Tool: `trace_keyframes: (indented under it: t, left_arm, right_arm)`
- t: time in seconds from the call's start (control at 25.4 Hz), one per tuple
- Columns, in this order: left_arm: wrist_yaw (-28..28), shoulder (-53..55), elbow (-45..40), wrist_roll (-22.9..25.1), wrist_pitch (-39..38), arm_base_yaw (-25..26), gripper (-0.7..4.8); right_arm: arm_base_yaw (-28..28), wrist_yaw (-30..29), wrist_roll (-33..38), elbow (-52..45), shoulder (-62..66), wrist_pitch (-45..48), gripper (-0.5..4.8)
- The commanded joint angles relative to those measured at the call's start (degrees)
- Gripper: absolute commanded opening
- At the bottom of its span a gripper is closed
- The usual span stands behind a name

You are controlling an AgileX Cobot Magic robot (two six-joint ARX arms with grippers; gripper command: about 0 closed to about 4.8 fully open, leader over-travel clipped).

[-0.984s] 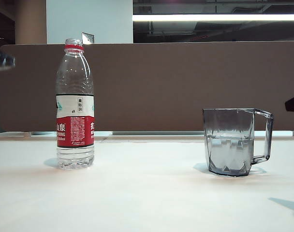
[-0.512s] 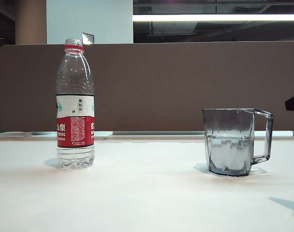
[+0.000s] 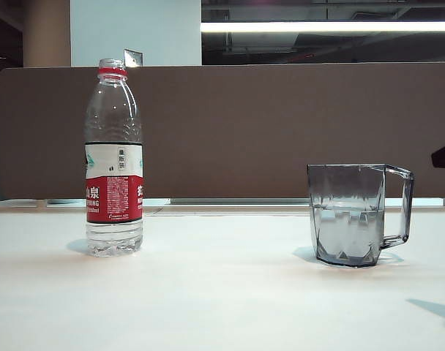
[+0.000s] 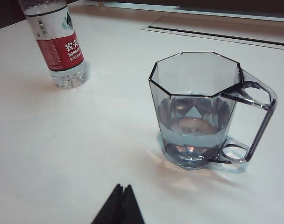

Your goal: Pick up the mineral water bottle with the left hand on the table and pour water into the mug until it's half full.

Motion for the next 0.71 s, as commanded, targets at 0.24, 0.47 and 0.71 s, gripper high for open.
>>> trace_keyframes:
  t: [0.24, 0.47, 0.71]
  left_arm:
    - [0.2, -5.7, 0.1, -0.2, -13.3, 2.4, -0.06]
    - [0.2, -5.9, -3.3, -0.2, -16.0, 2.3, -0.05]
    - [0.2, -5.9, -3.1, -0.2, -17.9, 2.4, -0.05]
  right_arm:
    - [0.0, 0.1, -0.2, 0.1, 0.0, 1.2, 0.02]
    - [0.0, -0.1, -0.2, 0.1, 0.0, 1.1, 0.02]
    - [0.0, -0.1, -0.2, 0.1, -0.1, 1.0, 0.02]
